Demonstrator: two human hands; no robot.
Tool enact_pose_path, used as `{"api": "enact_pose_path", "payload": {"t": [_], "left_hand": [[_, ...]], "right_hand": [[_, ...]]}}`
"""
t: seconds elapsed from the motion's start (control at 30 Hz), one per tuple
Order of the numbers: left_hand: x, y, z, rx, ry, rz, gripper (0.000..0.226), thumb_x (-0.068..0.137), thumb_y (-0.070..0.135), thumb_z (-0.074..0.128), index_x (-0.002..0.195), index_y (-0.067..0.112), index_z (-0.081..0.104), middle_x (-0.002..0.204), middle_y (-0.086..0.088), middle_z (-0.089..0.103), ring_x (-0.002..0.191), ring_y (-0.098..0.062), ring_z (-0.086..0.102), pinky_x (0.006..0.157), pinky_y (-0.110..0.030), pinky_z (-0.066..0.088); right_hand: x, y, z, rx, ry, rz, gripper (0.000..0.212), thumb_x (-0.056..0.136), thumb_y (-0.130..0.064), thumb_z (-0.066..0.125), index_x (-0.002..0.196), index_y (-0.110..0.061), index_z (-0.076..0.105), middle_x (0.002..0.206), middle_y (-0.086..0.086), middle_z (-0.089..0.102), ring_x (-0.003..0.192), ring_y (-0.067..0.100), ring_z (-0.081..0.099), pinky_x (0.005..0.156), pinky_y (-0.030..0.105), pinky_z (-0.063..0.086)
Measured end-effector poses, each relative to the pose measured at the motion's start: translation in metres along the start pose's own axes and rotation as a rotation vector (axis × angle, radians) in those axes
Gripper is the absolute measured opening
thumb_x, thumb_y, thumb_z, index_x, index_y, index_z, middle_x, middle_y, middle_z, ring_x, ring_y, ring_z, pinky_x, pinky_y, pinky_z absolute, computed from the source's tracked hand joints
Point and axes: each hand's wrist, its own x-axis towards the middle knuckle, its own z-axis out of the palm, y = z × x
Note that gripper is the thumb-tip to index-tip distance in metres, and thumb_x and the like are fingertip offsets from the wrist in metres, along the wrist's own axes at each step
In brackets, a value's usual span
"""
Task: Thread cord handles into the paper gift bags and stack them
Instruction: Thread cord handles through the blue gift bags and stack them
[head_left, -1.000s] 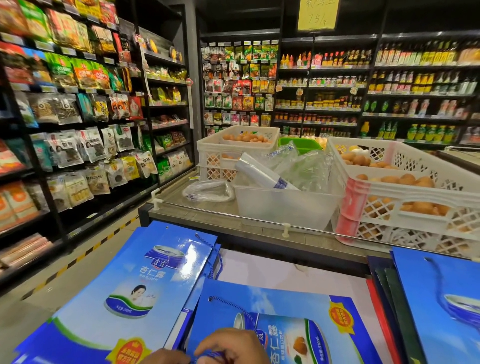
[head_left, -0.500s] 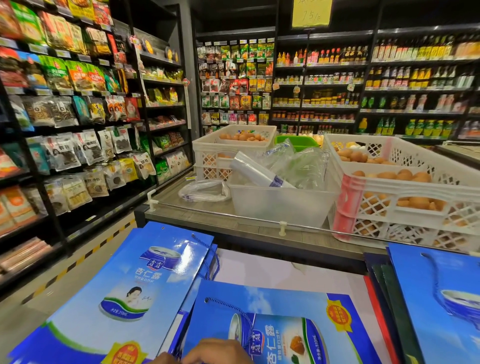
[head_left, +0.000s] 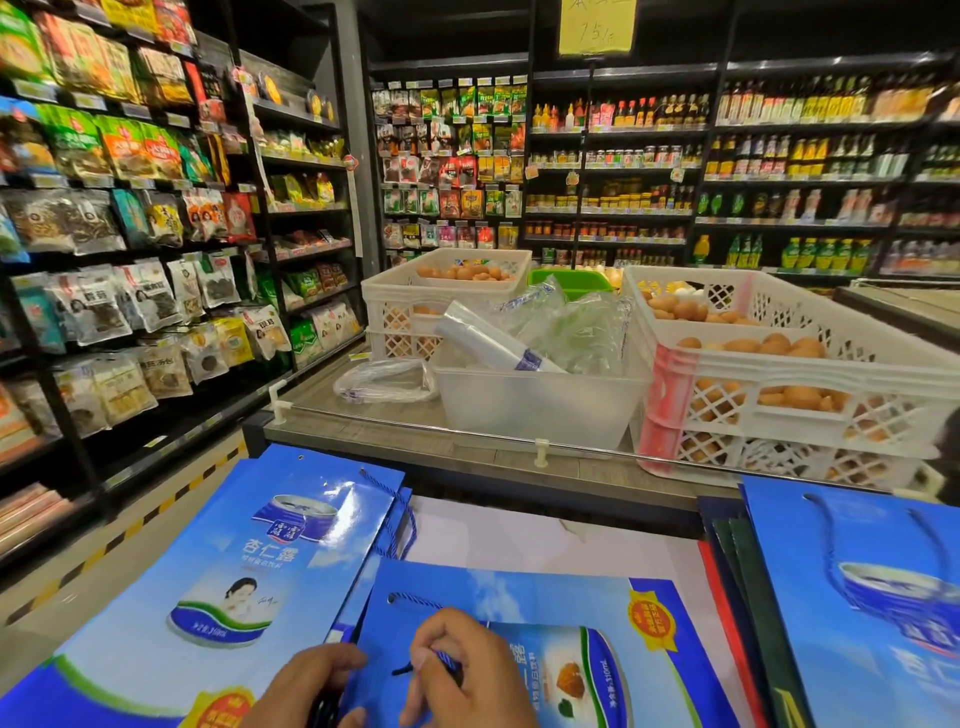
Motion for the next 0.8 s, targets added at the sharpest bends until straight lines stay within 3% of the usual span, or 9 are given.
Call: {"api": "enact_pose_path", "payload": {"t": [0.07,0.17,0.23,0.43,0.53,0.63,0.7,0.77,0.8], "left_hand": [[-0.086,0.107,0.035,0.069,-0.036,0.186,0.039,0.057,0.018,0.096,0.088,0.033,0.078,0.092,-0.001,0.076,0.082,-0.023,0.073,0.079,-0.03,0.06],[-0.11,0.166,0.051,0.046,-0.036,0.222,0.047,0.054,0.013,0.086,0.1,0.019,0.076,0.085,-0.009,0.074,0.068,-0.027,0.069,0.074,-0.034,0.056],[-0.099,0.168,0.049,-0.002,-0.088,0.172,0.055,0.056,0.006,0.087,0.108,0.013,0.071,0.078,-0.013,0.071,0.062,-0.025,0.063,0.067,-0.032,0.054],[-0.095,0.169,0.052,0.108,-0.122,0.155,0.06,0.072,0.018,0.089,0.125,0.026,0.062,0.061,-0.005,0.066,0.058,-0.013,0.061,0.06,-0.019,0.045],[-0.104,0.16,0.054,0.032,-0.119,0.143,0.045,0.083,0.0,0.082,0.119,0.021,0.066,0.062,-0.008,0.067,0.058,-0.016,0.064,0.059,-0.019,0.05],[-0.107,0.155,0.061,0.031,0.005,0.182,0.034,0.071,0.027,0.091,0.101,0.035,0.077,0.068,-0.014,0.069,0.059,-0.02,0.064,0.062,-0.022,0.052],[-0.112,0.153,0.065,0.097,0.043,0.234,0.029,0.071,0.024,0.092,0.088,0.041,0.075,0.066,-0.011,0.068,0.059,-0.019,0.064,0.062,-0.022,0.051],[-0.117,0.152,0.064,0.152,0.033,0.258,0.033,0.07,0.022,0.095,0.087,0.042,0.075,0.062,-0.003,0.066,0.056,-0.015,0.062,0.059,-0.02,0.048],[-0.123,0.156,0.063,0.159,0.009,0.238,0.035,0.064,0.04,0.097,0.091,0.042,0.075,0.063,-0.003,0.065,0.058,-0.015,0.062,0.06,-0.021,0.048]], "right_hand": [[0.002,0.001,0.0,0.048,0.005,0.043,0.022,0.098,-0.01,0.053,0.087,-0.02,0.07,0.076,0.016,0.075,0.061,0.017,0.068,0.065,0.026,0.055],[0.006,0.004,-0.002,0.099,0.03,0.088,0.032,0.1,-0.009,0.055,0.086,-0.026,0.078,0.081,0.011,0.078,0.081,0.031,0.076,0.072,0.037,0.063],[0.005,0.001,-0.004,0.143,0.016,0.116,0.029,0.1,-0.007,0.058,0.087,-0.022,0.08,0.084,0.011,0.079,0.083,0.031,0.077,0.076,0.039,0.063],[0.006,-0.003,-0.007,0.206,0.03,0.215,0.01,0.092,-0.004,0.071,0.091,-0.009,0.079,0.087,0.012,0.08,0.084,0.028,0.078,0.082,0.036,0.063],[0.006,-0.004,-0.009,0.221,0.029,0.202,0.005,0.085,-0.006,0.079,0.088,-0.011,0.08,0.086,0.013,0.08,0.084,0.029,0.079,0.081,0.036,0.063],[0.007,-0.002,-0.01,0.218,0.046,0.191,0.008,0.083,-0.004,0.081,0.088,-0.009,0.08,0.084,0.013,0.08,0.081,0.03,0.078,0.077,0.035,0.063],[0.007,-0.001,-0.009,0.218,0.066,0.182,0.006,0.084,-0.002,0.078,0.087,-0.006,0.079,0.082,0.015,0.079,0.078,0.032,0.078,0.073,0.035,0.062],[0.008,0.0,-0.008,0.222,0.088,0.167,0.006,0.087,-0.001,0.074,0.085,-0.005,0.078,0.079,0.018,0.077,0.073,0.032,0.076,0.068,0.035,0.06],[0.009,0.001,-0.007,0.228,0.095,0.158,0.009,0.089,-0.002,0.073,0.083,-0.005,0.078,0.078,0.02,0.076,0.071,0.032,0.075,0.066,0.035,0.059]]}}
